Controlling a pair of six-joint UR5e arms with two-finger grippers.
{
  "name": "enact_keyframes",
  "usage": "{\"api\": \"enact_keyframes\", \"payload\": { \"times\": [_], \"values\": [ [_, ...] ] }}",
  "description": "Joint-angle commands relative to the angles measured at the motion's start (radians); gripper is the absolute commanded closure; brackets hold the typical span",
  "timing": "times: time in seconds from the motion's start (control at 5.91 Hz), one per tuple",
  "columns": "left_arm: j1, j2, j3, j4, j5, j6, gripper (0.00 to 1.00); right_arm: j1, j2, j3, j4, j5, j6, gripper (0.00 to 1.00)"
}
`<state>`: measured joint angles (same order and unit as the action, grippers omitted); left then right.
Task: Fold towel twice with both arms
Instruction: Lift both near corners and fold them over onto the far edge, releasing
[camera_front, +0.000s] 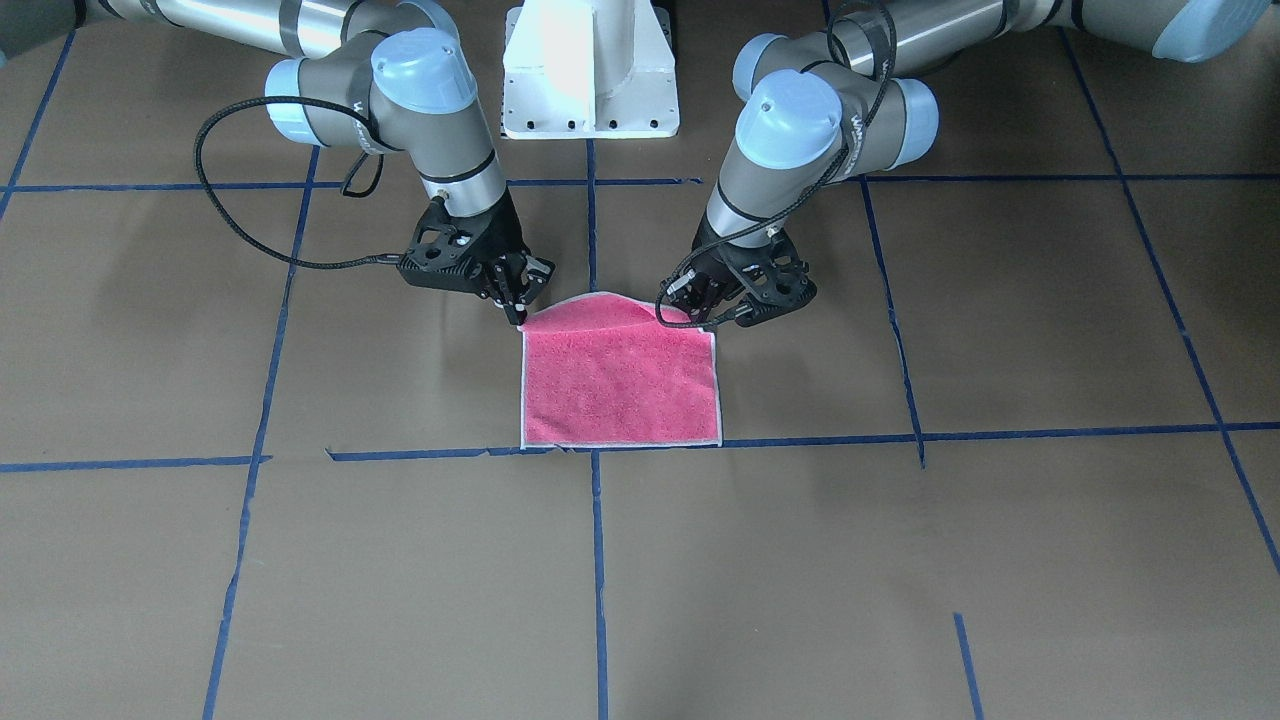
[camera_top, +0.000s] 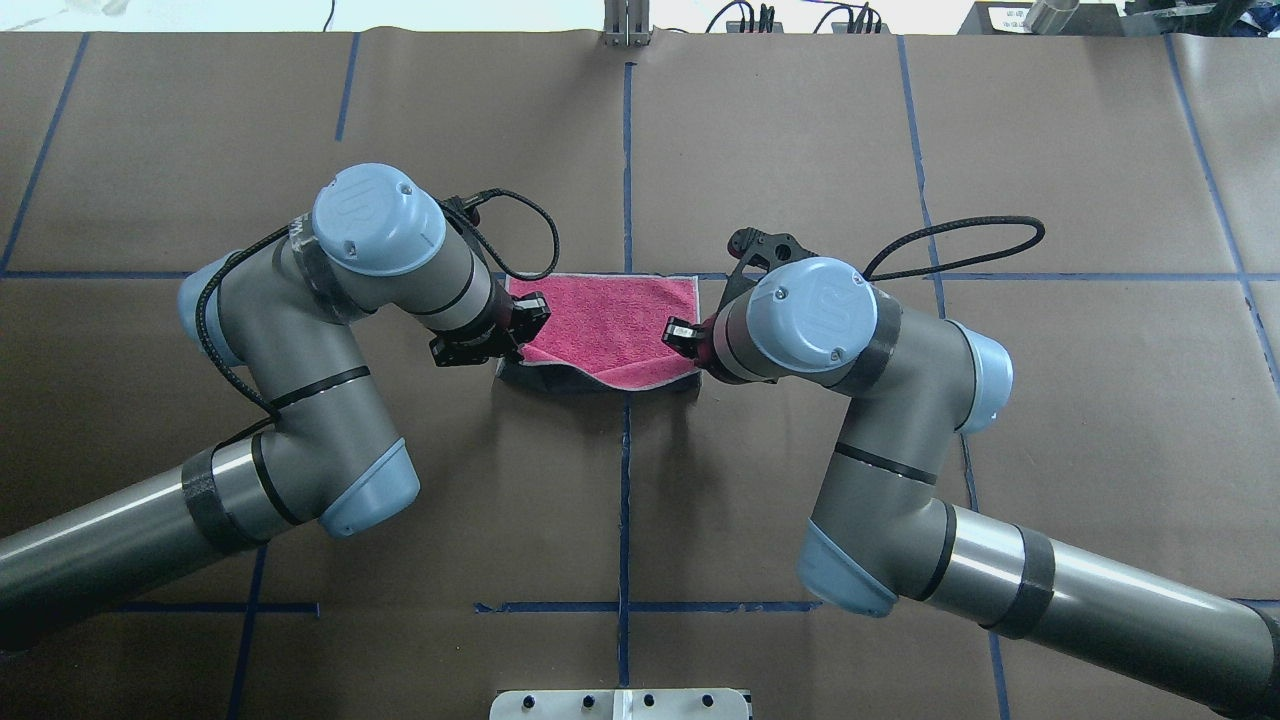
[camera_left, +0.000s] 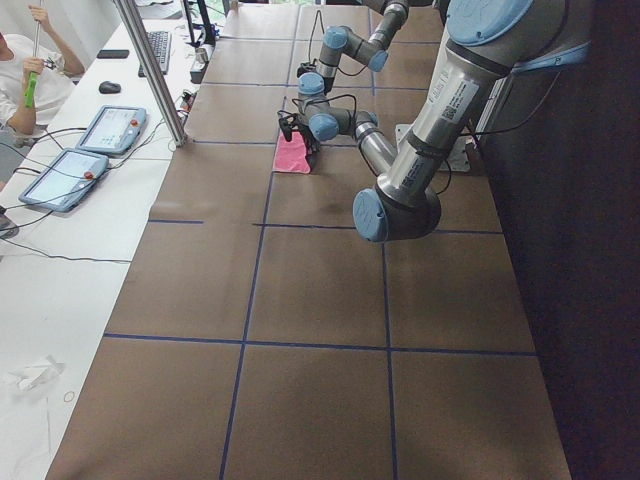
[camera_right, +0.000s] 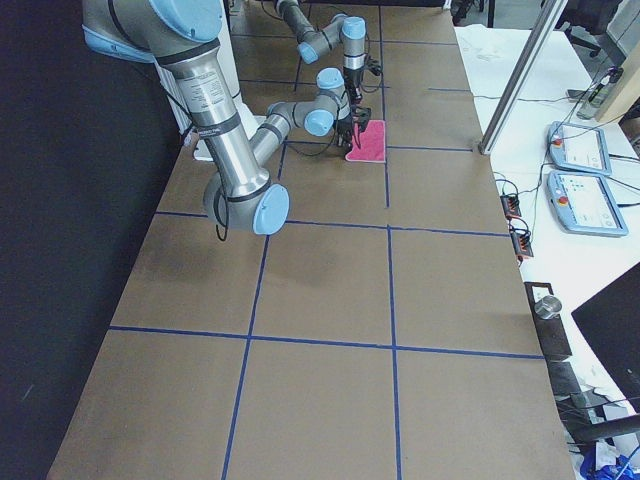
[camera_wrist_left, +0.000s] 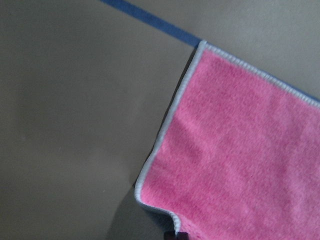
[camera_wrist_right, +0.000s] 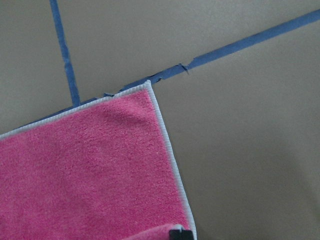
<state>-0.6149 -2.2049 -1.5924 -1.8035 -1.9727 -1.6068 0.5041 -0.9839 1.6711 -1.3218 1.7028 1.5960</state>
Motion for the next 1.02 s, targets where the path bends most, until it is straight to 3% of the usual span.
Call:
{"api": "enact_keyframes", "payload": {
  "times": [0.0, 0.17, 0.51, 0.68, 0.85],
  "values": [
    [-0.034, -0.018, 0.087, -0.071, 0.0, -0.001, 0.99, 0.046, 0.054, -0.095, 0.048, 0.003, -0.004, 0.98],
    [-0.051, -0.028, 0.095, -0.071, 0.0, -0.001, 0.99, 0.062, 0.071, -0.199, 0.182, 0.003, -0.004, 0.98],
    [-0.068, -0.073, 0.142, -0.073, 0.0, -0.001, 0.99, 0.094, 0.154, -0.321, 0.208, 0.006, -0.005, 0.98],
    [-0.078, -0.123, 0.246, -0.109, 0.0, 0.001, 0.98, 0.117, 0.175, -0.361, 0.208, 0.011, -0.007, 0.98],
    [-0.1, -0.131, 0.347, -0.196, 0.001, -0.001, 0.83, 0.14, 0.176, -0.372, 0.208, 0.009, -0.004, 0.92]
  ]
}}
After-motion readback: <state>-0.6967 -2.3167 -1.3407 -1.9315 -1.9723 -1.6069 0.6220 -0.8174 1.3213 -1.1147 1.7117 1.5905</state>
